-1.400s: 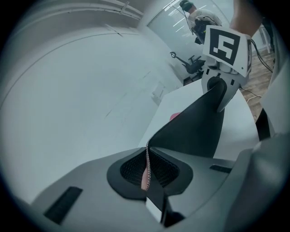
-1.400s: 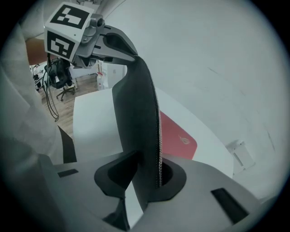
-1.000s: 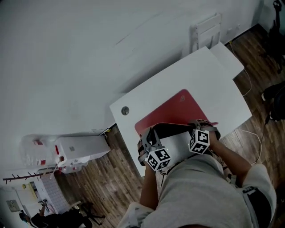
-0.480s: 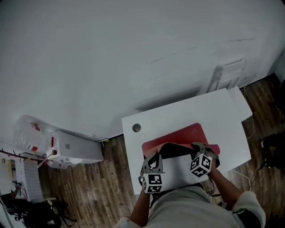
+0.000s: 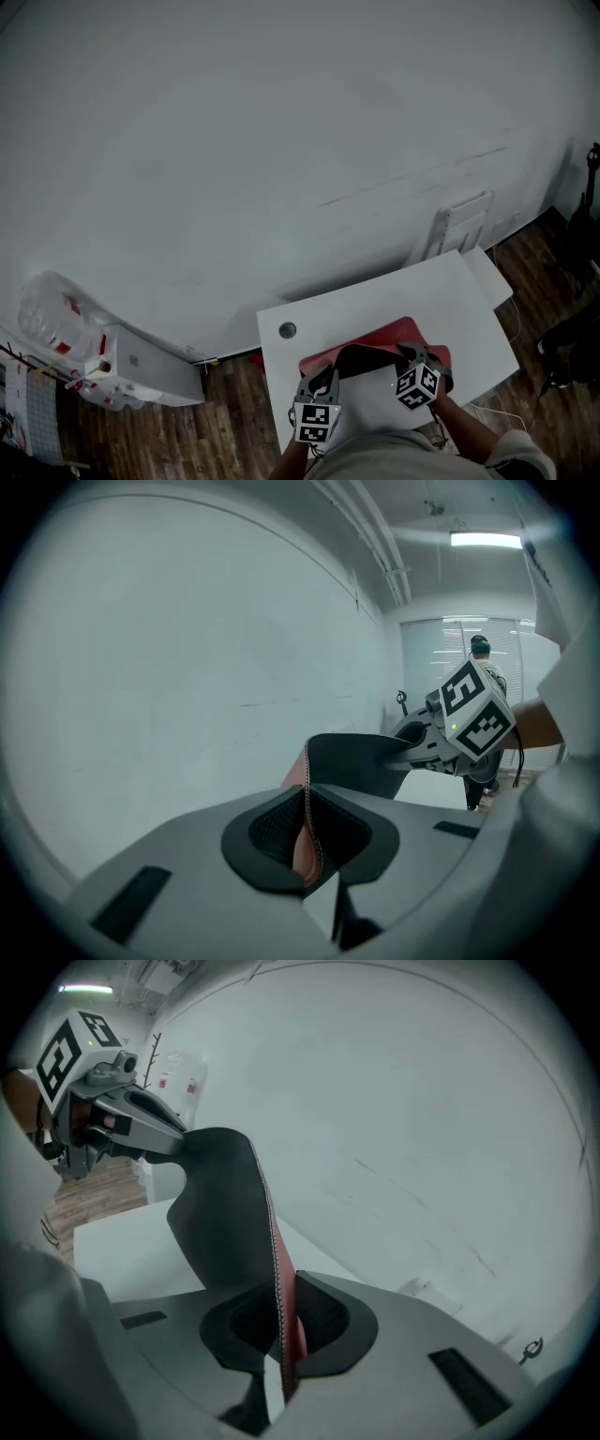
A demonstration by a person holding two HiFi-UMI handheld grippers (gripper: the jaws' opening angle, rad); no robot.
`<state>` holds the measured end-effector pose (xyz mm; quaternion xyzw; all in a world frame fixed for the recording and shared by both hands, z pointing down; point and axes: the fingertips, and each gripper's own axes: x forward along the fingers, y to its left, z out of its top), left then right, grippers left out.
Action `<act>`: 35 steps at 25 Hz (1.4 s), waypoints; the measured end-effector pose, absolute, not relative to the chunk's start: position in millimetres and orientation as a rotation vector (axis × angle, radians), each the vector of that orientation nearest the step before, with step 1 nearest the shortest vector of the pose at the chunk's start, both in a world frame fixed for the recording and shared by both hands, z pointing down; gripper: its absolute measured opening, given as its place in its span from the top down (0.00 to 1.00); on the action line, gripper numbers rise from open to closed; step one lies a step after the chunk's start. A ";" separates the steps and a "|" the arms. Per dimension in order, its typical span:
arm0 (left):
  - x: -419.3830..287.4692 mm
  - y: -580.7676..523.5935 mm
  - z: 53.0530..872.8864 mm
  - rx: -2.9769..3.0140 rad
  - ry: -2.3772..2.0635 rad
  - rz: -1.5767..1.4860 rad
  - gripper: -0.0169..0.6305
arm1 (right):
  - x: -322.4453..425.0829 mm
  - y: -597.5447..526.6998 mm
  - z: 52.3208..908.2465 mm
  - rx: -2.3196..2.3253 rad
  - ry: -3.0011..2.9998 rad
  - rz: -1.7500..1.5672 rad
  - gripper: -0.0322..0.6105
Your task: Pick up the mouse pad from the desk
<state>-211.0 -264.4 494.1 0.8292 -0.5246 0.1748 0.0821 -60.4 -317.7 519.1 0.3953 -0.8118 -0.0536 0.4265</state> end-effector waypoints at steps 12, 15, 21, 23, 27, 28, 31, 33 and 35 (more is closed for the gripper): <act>-208.7 -263.6 469.5 2.503 -1.575 0.367 0.93 | -77.8 -321.5 473.9 1.146 -2.092 -0.214 0.87; -208.2 -264.8 461.3 2.524 -1.617 0.334 0.93 | -80.4 -321.5 460.7 1.192 -2.124 -0.247 0.87; -207.6 -268.3 439.1 2.563 -1.649 0.296 0.93 | -91.5 -328.0 439.1 1.248 -2.194 -0.253 0.87; -205.3 -271.5 431.1 2.577 -1.665 0.275 0.93 | -91.6 -331.4 431.9 1.264 -2.217 -0.242 0.87; -198.7 -274.9 416.8 2.605 -1.692 0.248 0.93 | -91.1 -334.7 418.7 1.297 -2.258 -0.224 0.87; -196.5 -274.7 413.3 2.615 -1.695 0.244 0.93 | -90.8 -334.5 415.4 1.306 -2.267 -0.220 0.87; -190.8 -274.6 402.4 2.641 -1.697 0.232 0.93 | -91.7 -334.1 404.2 1.334 -2.294 -0.217 0.87; -187.1 -275.4 395.5 2.654 -1.691 0.221 0.93 | -92.9 -335.3 397.4 1.355 -2.326 -0.212 0.87; -182.6 -275.6 388.7 2.671 -1.688 0.211 0.93 | -91.9 -336.7 388.8 1.383 -2.354 -0.210 0.87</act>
